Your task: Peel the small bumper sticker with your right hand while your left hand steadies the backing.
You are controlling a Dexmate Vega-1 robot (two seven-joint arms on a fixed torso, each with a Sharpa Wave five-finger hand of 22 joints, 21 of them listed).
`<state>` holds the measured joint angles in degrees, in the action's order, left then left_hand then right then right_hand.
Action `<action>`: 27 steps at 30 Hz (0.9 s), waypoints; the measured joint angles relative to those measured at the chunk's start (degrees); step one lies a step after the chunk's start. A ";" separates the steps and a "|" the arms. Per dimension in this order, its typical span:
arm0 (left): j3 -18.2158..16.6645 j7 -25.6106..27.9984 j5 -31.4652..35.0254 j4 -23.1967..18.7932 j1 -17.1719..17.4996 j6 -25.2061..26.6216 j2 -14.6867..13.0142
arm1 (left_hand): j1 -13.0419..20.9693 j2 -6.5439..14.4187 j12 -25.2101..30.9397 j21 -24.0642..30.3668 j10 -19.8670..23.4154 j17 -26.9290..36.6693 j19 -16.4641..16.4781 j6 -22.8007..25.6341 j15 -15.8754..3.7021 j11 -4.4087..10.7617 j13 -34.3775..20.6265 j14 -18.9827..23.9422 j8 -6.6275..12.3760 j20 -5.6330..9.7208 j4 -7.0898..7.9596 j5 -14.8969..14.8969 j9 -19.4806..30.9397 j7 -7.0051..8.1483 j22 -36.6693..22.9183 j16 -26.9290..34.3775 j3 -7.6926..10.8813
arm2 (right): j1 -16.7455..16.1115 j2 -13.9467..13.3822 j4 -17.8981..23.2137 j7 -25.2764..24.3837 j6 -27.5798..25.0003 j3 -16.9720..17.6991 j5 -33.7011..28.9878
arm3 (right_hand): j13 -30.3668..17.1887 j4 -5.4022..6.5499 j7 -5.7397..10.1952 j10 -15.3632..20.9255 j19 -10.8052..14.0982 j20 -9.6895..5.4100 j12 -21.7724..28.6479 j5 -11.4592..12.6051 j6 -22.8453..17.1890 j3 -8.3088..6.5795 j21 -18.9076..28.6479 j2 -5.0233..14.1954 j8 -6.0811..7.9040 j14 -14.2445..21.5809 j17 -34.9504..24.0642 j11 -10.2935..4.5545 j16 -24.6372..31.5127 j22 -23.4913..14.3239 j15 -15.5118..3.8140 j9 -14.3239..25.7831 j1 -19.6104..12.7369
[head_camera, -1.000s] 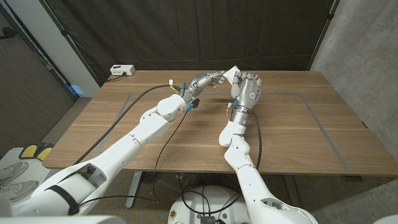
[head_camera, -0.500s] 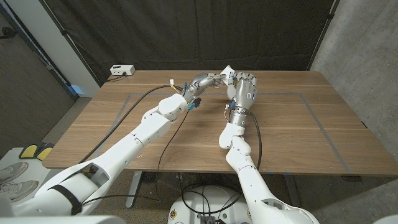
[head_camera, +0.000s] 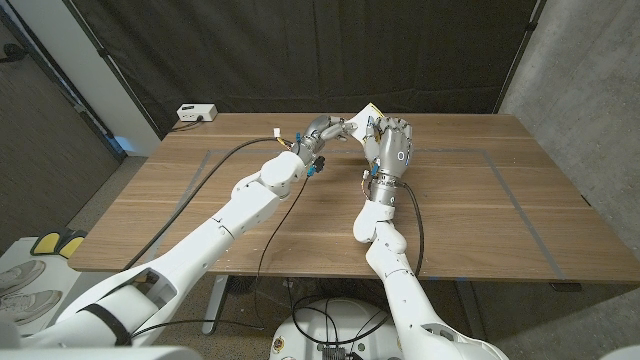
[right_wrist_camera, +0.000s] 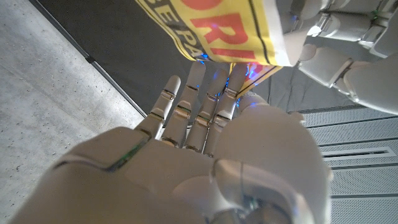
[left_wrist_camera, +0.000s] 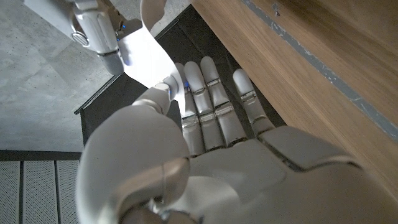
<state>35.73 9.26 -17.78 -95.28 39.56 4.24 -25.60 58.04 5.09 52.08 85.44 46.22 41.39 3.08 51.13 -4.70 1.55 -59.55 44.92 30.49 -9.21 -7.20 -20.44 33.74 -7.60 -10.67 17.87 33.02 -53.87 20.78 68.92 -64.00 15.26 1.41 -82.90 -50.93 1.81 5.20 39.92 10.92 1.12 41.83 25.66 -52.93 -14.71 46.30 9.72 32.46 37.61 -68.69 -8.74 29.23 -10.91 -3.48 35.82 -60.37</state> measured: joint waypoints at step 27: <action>1.15 8.54 8.66 -5.48 1.19 9.18 -1.45 | 1.21 -1.21 3.22 2.13 -0.24 2.29 1.32 -1.32 0.60 -0.31 -6.22 0.66 1.33 1.34 1.01 -0.17 5.33 -0.07 -0.42 -1.01 1.01 | -0.91 4.38 1.85 0.01 0.86 5.19 -2.71 | -0.70 0.04 0.26 -1.29 -0.74 -0.51 0.00 -0.03 1.87 0.00 0.30 0.45 2.83 0.00 -0.32 -0.59 -0.65 -0.17 0.00 3.32 1.44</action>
<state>36.88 17.80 -9.12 -100.76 40.75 13.42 -27.05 59.25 3.88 55.31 87.57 45.97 43.68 4.40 49.81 -4.09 1.23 -65.77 45.58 31.82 -7.88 -6.19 -20.61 39.07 -7.67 -11.09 16.86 34.03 -54.78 25.16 70.77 -63.99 16.12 6.60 -85.61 -51.62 1.85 5.46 38.63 10.17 0.62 41.83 25.63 -51.06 -14.71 46.61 10.16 35.29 37.61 -69.01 -9.33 28.58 -11.08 -3.48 39.14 -58.93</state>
